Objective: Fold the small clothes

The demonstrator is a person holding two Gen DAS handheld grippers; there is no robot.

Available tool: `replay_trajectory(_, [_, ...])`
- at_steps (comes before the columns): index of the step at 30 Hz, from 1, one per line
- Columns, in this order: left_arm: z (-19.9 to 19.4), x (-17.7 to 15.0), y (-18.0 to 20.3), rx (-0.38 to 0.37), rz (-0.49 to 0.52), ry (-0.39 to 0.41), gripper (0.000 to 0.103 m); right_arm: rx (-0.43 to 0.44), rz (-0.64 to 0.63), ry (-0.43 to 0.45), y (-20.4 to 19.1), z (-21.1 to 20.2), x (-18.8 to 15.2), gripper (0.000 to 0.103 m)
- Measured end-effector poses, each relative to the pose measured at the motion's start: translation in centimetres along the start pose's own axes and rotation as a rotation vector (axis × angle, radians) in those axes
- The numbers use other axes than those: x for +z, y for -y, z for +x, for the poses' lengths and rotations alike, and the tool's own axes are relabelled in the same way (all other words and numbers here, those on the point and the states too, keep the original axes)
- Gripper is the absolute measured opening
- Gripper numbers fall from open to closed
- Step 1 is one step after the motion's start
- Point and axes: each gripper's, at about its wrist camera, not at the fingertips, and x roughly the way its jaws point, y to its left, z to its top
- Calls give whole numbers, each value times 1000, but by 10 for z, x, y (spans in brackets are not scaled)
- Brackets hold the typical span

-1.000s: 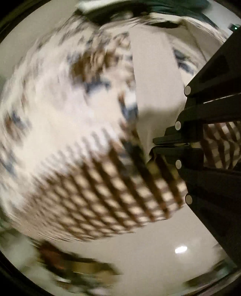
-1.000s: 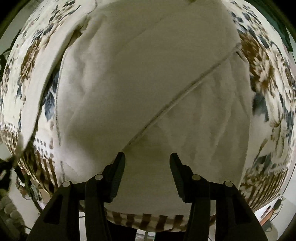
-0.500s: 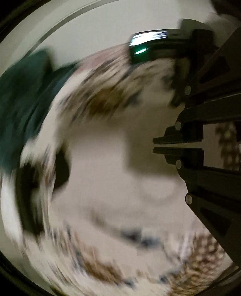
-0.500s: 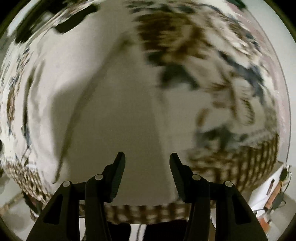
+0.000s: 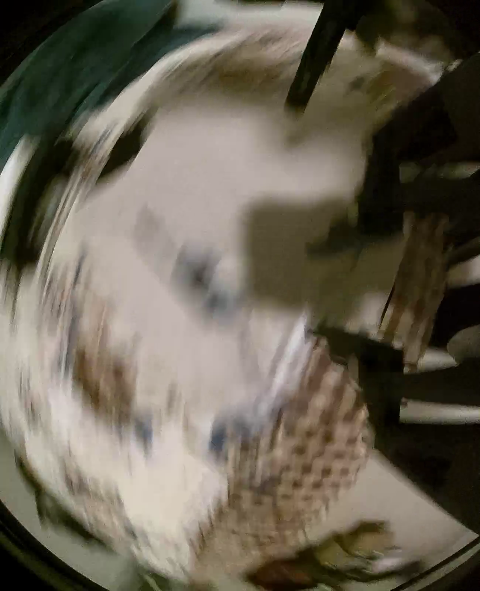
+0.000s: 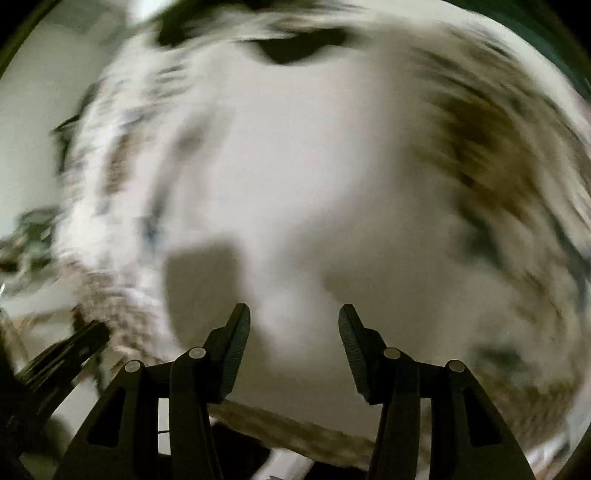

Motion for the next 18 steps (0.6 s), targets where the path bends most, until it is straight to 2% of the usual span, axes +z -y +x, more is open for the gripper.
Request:
replay_trajectory(1, [2, 8, -29, 57, -50, 16, 81, 35, -37, 6, -22, 3, 16, 52])
replay_trajectory(2, [6, 16, -54, 97, -96, 28, 81, 69, -56, 5, -39, 2, 35, 52])
replay_trajectory(4, [16, 29, -97, 171, -176, 44, 81, 164, -103, -22, -82, 22, 61, 52])
replay_trajectory(5, [20, 33, -111, 199, -204, 47, 81, 179, -134, -33, -104, 39, 76, 52])
replay_trajectory(8, [37, 40, -144, 220, -292, 47, 81, 140, -220, -80, -166, 81, 108, 52])
replay_trajectory(9, [39, 39, -151, 218, -313, 42, 81, 69, -268, -111, -179, 102, 110, 52])
replay_trajectory(11, [50, 41, -158, 203, -343, 27, 81, -2, -308, -163, -205, 130, 123, 52])
replay_trajectory(12, [55, 41, -161, 196, -348, 18, 81, -51, -316, -192, -210, 142, 122, 40])
replay_trajectory(13, [59, 41, -161, 185, -352, 8, 81, -71, -313, -184, -211, 145, 119, 25])
replay_trajectory(14, [63, 41, -163, 174, -353, 0, 81, -77, -314, -169, -232, 147, 126, 5])
replay_trajectory(16, [66, 39, -165, 156, -348, -15, 81, -104, -311, -121, -229, 136, 116, 4])
replay_trajectory(17, [67, 38, -165, 147, -345, -21, 81, -110, -296, -106, -244, 134, 124, 4])
replay_trajectory(18, [69, 38, -165, 139, -342, -27, 81, -119, -264, -88, -236, 122, 119, 4])
